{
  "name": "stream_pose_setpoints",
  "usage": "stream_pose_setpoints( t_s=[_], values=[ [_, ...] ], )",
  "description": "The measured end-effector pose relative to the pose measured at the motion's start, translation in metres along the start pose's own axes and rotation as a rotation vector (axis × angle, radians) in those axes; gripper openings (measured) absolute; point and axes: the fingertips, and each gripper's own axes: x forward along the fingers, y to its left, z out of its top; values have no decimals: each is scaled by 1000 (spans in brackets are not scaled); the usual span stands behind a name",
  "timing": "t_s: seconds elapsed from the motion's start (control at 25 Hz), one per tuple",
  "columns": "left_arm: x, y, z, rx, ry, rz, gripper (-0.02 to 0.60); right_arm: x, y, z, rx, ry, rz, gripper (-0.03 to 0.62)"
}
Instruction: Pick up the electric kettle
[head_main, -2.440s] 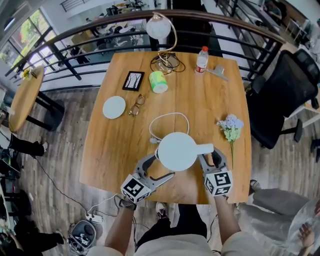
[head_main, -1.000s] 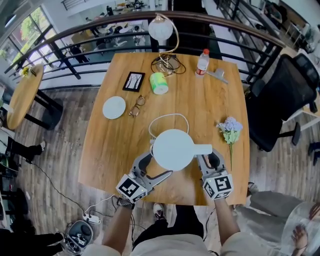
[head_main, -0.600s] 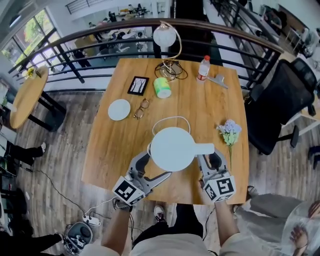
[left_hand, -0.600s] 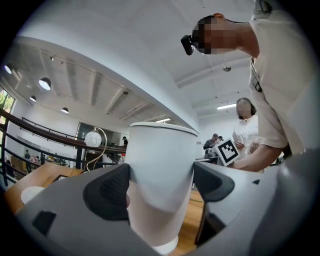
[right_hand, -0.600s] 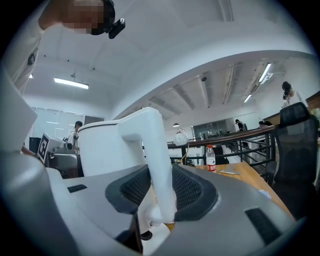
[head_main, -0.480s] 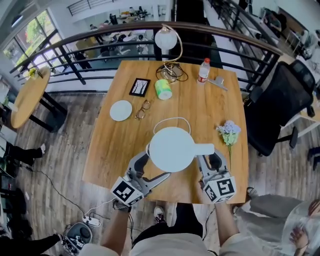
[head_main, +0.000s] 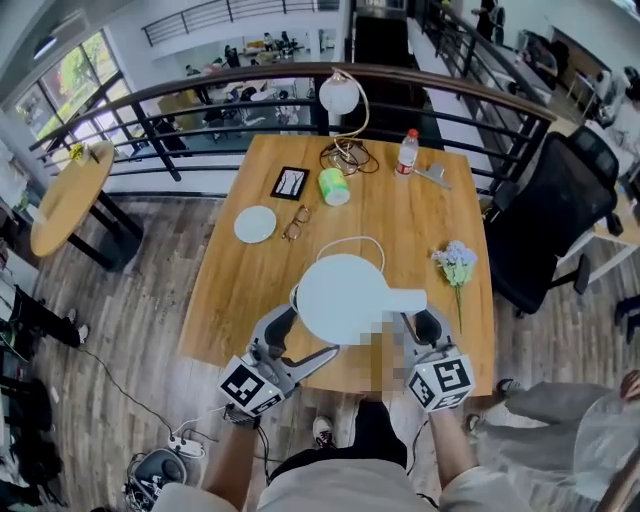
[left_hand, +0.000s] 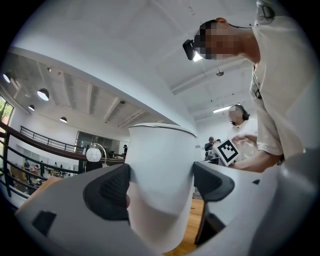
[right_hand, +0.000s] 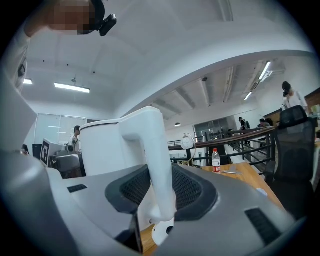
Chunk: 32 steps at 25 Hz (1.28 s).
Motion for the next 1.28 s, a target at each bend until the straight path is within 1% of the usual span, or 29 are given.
stream_pose_setpoints(
  t_s=[0.16,0.36,0.56,0.92,1.28],
  values=[
    [-10,-14,16,13,-11,-8,391,-16,12,12,7,0,-7,126],
    [-26,-30,35,37,-23,-22,391,-36,32,27,-13,0,2,127],
    [-45,-43,52,43,-40,-18,391,-50,52,31,14,6,4,127],
    [-63,-55,63,42,-68,-13,391,-63,71,42,-6,0,-10,127],
    [-66,-62,68,59,-80,-26,391,-72,74,44,15,-11,-24,127]
  ],
)
